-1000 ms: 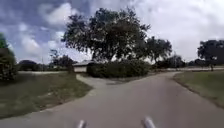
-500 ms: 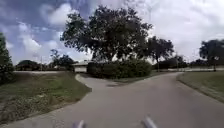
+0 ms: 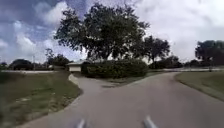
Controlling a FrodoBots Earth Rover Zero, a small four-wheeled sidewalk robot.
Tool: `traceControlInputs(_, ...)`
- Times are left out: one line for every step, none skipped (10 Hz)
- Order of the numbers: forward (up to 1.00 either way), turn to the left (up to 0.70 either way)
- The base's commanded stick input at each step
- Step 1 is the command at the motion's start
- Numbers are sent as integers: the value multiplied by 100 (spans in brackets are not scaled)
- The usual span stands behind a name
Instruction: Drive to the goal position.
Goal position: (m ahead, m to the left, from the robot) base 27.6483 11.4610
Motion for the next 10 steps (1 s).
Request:
traceControlInputs(69, 3)
traceControlInputs(69, 3)
traceControlInputs(69, 3)
traceControlInputs(69, 3)
traceControlInputs(69, 5)
traceControlInputs(69, 13)
traceControlInputs(69, 34)
traceControlInputs(69, 34)
traceControlInputs(69, 34)
traceControlInputs(69, 34)
